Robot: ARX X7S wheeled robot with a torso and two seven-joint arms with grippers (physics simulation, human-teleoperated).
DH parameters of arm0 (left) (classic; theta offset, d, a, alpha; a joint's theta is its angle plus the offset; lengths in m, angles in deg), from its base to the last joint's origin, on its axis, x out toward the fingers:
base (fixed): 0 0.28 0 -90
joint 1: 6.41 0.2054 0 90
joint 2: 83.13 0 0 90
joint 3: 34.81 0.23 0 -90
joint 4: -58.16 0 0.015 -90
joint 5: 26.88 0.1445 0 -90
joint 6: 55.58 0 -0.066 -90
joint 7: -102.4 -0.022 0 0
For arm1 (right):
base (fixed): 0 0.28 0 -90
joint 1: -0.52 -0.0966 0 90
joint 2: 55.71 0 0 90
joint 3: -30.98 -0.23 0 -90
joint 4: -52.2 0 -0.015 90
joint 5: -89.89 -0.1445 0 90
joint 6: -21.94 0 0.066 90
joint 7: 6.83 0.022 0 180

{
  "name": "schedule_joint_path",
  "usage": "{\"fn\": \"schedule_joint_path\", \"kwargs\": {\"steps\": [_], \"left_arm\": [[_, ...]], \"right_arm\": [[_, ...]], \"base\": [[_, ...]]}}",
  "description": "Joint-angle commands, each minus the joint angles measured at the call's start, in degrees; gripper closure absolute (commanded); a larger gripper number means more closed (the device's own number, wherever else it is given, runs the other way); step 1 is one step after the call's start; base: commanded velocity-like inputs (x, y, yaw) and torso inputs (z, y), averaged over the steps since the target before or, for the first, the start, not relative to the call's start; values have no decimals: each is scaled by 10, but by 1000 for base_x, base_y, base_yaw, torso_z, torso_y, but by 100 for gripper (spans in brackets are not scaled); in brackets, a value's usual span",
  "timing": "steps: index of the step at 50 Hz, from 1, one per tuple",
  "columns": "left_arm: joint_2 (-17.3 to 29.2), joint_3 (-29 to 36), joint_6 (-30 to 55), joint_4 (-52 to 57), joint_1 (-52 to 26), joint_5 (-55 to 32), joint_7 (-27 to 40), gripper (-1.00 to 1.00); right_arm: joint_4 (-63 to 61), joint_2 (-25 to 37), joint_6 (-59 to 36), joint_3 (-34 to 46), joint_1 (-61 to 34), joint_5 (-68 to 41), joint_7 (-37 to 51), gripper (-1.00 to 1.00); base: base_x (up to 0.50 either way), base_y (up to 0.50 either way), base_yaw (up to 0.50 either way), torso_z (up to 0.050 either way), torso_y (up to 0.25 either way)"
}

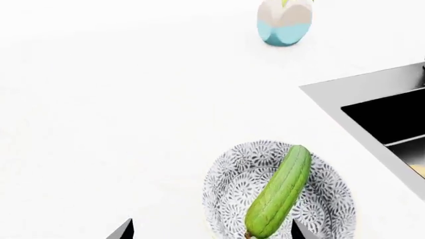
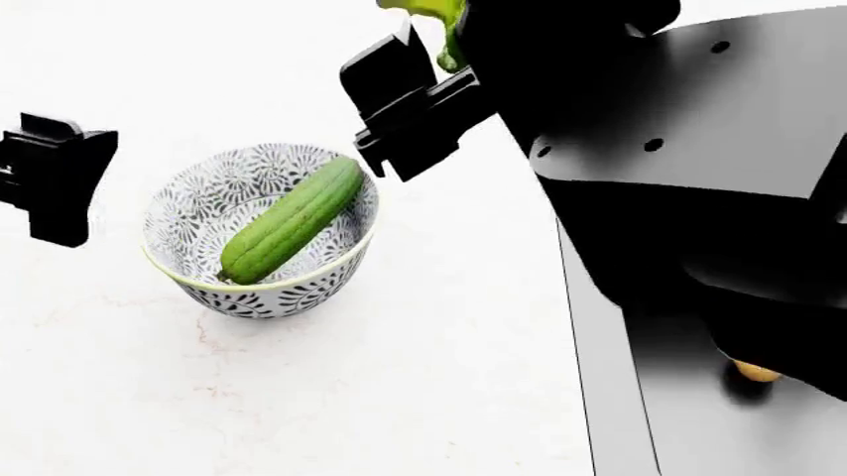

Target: Pick the cucumbers and broccolis from the sink and place them in one bowl. Place the apricot in the other bowl. Then turn off the sink faucet.

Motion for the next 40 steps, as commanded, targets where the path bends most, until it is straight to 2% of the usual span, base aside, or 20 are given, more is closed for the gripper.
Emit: {"fn": "schedule_joint_path", "kwargs": {"steps": [1, 15, 40], "left_arm": [[114, -79, -24, 124, 19, -97, 67, -100], [116, -77, -19, 123, -4, -127, 85, -100], [116, -68, -12, 122, -2, -118, 79, -100]], "right_arm": [[78, -88, -9, 39, -5, 42, -91, 100], [130, -143, -17, 80, -31, 55, -133, 100], [212, -186, -24, 57, -52, 3, -170, 100]], "base": [[0, 0, 0, 0, 0], [0, 0, 0, 0, 0], [0, 0, 0, 0, 0]]}}
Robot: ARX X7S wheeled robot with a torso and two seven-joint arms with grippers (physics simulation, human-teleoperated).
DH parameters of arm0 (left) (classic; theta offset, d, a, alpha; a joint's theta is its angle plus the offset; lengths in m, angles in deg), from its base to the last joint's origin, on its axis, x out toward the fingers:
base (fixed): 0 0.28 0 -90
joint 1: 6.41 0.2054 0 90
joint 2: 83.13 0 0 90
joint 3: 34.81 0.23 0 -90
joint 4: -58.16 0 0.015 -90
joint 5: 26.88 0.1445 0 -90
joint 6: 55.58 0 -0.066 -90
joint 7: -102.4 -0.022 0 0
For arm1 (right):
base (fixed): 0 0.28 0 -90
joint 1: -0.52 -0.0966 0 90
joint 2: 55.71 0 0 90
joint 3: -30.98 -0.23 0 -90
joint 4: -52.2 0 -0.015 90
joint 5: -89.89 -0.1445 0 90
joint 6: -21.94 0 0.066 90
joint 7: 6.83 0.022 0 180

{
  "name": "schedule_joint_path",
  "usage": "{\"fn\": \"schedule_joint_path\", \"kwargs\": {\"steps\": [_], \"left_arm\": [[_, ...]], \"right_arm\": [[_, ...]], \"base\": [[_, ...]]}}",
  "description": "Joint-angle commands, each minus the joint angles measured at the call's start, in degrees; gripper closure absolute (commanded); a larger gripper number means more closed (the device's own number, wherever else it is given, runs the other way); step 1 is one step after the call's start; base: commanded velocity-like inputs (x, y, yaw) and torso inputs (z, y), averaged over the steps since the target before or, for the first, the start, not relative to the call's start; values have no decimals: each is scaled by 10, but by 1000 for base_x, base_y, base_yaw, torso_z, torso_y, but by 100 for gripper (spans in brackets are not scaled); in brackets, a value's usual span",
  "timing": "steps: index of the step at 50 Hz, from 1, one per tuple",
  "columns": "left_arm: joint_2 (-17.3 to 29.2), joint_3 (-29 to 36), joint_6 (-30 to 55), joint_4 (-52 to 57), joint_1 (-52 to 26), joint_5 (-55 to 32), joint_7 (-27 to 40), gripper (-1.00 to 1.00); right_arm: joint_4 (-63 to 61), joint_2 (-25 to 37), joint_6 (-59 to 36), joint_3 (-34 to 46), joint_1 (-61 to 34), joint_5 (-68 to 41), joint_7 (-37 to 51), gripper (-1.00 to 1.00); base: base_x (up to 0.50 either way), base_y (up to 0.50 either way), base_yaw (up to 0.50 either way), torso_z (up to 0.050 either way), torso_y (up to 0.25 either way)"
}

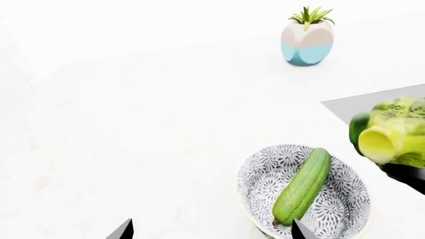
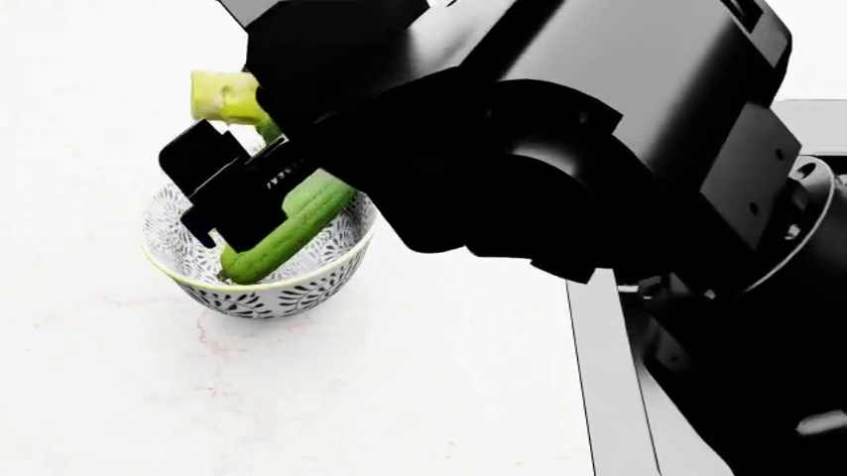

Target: Pick the cucumbers and broccolis from the sink and place them in one bowl. Place the apricot in the other bowl. Then turn off the sink faucet.

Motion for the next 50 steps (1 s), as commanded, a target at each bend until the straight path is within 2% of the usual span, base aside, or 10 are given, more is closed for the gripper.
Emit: {"fn": "schedule_joint_path", "kwargs": {"steps": [1, 11, 12, 27, 32, 41, 47, 50], "left_arm": [[-10, -10, -2, -4, -9, -1, -11, -100], [-10, -7, 2, -8, -21, -8, -5, -100], [-9, -7, 1, -6, -20, -9, -5, -100], [2, -7, -6, 26, -14, -33, 12, -100], [5, -9, -13, 35, 0, -28, 6, -100], [5, -16, -31, 52, 26, -16, -7, -100], [2, -22, -44, 76, 31, -13, -1, -100], [-4, -23, -52, 91, 39, -8, 1, -100]], "right_arm": [[38, -26, -5, -24, -6, -2, -31, 100], [61, -28, -3, -34, -7, -17, -35, 100], [63, -27, -2, -36, -8, -17, -33, -100], [80, -6, 37, -62, 3, -16, -28, -100], [38, 21, 50, -97, -5, -30, 11, -100], [-124, 97, 22, -188, -16, -166, 194, -100], [-236, 166, 19, -219, -25, -331, 342, -100], [-289, 221, 38, -222, -38, -430, 418, -100]], "base": [[0, 0, 0, 0, 0], [0, 0, 0, 0, 0], [0, 0, 0, 0, 0], [0, 0, 0, 1, 0], [0, 0, 0, 0, 0], [0, 0, 0, 0, 1], [0, 0, 0, 0, 0], [0, 0, 0, 0, 0]]}}
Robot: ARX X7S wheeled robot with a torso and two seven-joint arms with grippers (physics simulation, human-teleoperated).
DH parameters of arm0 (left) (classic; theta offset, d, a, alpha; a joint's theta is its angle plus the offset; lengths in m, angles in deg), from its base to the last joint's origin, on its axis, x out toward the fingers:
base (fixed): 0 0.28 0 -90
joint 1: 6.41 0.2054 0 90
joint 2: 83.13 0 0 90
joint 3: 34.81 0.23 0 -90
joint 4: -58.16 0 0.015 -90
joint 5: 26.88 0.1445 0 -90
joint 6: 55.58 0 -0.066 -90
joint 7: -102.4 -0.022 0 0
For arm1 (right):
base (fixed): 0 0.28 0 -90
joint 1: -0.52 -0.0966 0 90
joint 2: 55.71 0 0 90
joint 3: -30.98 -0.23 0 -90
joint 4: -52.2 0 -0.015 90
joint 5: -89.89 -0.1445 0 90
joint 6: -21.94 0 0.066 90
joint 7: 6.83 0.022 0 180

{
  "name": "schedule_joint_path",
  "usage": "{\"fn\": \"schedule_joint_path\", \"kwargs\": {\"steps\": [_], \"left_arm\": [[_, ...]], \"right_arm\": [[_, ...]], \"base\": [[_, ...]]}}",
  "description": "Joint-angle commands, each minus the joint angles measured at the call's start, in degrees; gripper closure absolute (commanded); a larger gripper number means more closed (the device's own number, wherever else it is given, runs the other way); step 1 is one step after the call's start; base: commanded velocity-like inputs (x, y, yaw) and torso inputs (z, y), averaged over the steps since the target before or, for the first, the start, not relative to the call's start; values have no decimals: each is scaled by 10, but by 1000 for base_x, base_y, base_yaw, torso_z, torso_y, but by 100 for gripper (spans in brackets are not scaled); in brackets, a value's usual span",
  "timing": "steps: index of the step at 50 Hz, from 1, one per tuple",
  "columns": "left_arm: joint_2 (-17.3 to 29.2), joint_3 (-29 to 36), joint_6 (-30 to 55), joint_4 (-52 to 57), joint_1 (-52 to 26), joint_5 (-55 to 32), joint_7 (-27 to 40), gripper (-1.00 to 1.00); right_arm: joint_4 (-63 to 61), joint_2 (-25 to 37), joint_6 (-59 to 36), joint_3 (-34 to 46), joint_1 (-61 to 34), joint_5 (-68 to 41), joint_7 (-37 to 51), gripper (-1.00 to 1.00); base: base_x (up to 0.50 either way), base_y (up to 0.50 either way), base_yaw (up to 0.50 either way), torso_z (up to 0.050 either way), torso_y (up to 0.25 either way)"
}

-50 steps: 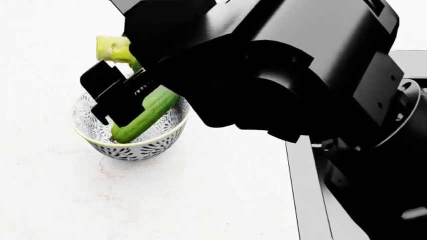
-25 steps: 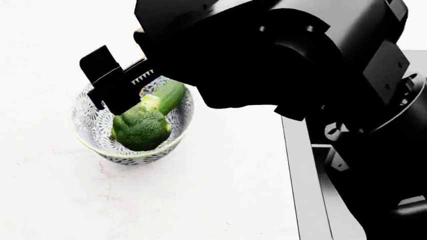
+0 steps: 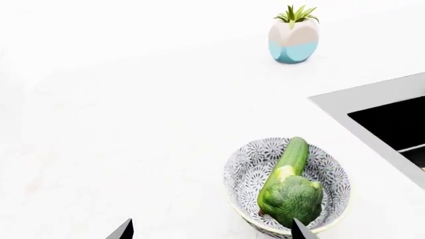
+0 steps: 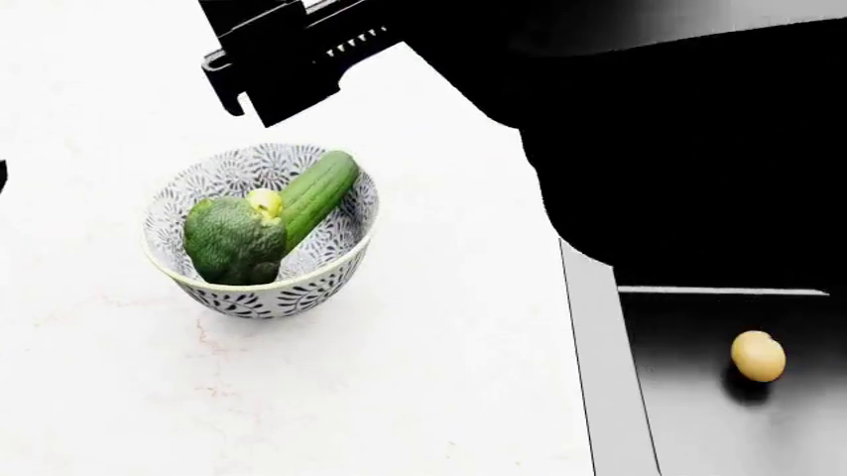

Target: Pick the cucumbers and broccolis from the sink and place them in one bowl. Place the apricot in the other bowl. Then turn off the sink faucet.

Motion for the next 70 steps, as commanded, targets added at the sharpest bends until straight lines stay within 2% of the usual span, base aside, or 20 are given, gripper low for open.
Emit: {"fn": "schedule_joint_path", "kwargs": {"steps": [1, 8, 18, 27, 32, 41, 57, 70], "left_arm": [[-22, -18, -29, 31, 19, 16, -17, -100], [-32, -22, -44, 50, 35, 28, -20, -100], [-36, -24, -46, 63, 39, 51, -25, -100], [-69, -4, -20, 28, -30, 41, 9, -100], [-80, 1, -16, 18, -46, 36, 12, -100], [-72, 2, -16, 49, -124, -59, 74, -100], [-71, 4, -17, 56, -111, -51, 65, -100], [-73, 10, -20, 62, -101, -46, 64, -100]], "right_arm": [[-168, 112, 18, -66, -22, -230, 206, -100], [-234, 210, 49, -72, -47, -344, 284, -100], [-223, 302, 39, -88, -88, -391, 304, -100], [-206, 354, 25, -107, -102, -401, 296, -100], [-202, 371, 22, -114, -110, -407, 291, -100], [-188, 392, 10, -104, -157, -437, 308, -100], [-168, 419, -14, -110, -142, -409, 291, -100], [-121, 372, -56, -83, -131, -332, 273, -100]], "base": [[0, 0, 0, 0, 0], [0, 0, 0, 0, 0], [0, 0, 0, 0, 0], [0, 0, 0, 25, -225], [0, 0, 0, 30, -216], [0, 0, 0, 7, -48], [-205, -470, 0, 0, 0], [-214, -478, 0, 0, 0]]}}
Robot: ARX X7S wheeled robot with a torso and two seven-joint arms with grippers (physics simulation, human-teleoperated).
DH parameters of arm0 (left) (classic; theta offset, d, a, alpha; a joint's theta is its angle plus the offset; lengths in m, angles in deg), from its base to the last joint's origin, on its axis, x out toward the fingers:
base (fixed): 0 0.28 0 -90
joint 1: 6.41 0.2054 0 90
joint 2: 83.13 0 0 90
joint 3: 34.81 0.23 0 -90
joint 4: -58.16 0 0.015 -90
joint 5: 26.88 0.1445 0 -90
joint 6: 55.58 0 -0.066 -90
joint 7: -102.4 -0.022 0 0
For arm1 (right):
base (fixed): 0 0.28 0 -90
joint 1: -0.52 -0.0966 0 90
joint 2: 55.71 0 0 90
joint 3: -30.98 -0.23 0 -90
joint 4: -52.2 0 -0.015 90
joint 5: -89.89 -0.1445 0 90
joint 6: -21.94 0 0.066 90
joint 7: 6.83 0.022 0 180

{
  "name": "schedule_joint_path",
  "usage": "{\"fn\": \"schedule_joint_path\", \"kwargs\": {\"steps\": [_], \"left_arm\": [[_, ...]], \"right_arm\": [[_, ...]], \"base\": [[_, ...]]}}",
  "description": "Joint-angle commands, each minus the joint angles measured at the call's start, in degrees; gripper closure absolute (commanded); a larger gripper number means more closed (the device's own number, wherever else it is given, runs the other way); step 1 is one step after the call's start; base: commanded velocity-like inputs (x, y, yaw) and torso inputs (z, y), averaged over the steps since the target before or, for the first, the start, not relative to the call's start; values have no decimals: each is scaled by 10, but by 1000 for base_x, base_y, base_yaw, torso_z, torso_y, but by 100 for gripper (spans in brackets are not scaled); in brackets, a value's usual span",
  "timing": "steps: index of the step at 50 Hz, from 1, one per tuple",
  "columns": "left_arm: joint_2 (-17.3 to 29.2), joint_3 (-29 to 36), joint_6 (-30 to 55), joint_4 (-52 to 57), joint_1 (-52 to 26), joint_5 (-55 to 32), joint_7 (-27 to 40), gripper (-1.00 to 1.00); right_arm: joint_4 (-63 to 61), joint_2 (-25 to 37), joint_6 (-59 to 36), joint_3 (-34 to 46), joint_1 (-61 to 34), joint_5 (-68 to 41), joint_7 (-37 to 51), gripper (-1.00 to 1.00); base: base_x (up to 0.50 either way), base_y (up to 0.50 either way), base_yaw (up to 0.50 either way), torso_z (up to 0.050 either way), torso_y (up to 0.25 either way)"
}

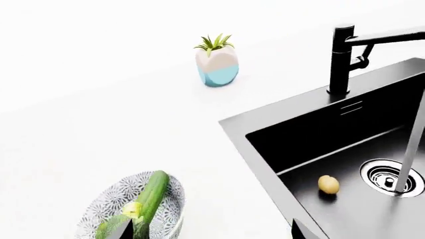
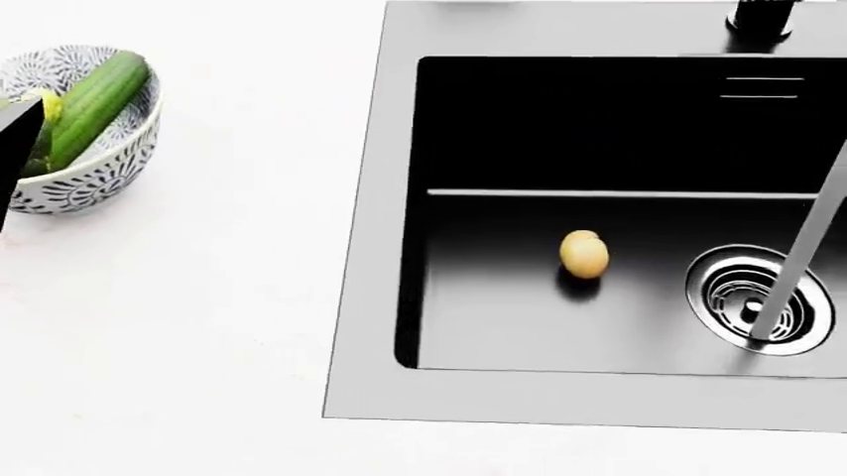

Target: Pick the cucumbers and broccolis from the sink and place them in one bowl. Place the apricot in the other bowl. Then turn off the sink faucet.

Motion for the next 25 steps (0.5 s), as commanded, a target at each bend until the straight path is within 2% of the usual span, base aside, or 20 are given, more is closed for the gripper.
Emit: {"fn": "schedule_joint_path", "kwargs": {"steps": [1, 14, 25], "left_arm": [[-13, -8, -9, 0, 2, 5, -17, -100], [-22, 2, -6, -2, -26, -17, -1, -100], [-19, -1, -7, -3, -7, 3, -18, -100]], "right_arm": [[33, -36, -25, 2, 1, 55, -24, -100], [40, -38, -31, 0, -5, 70, -34, -100], [57, -34, -48, -2, -13, 97, -47, -100]], "base": [[-215, -477, 0, 0, 0], [-215, -479, 0, 0, 0], [-216, -479, 0, 0, 0]]}}
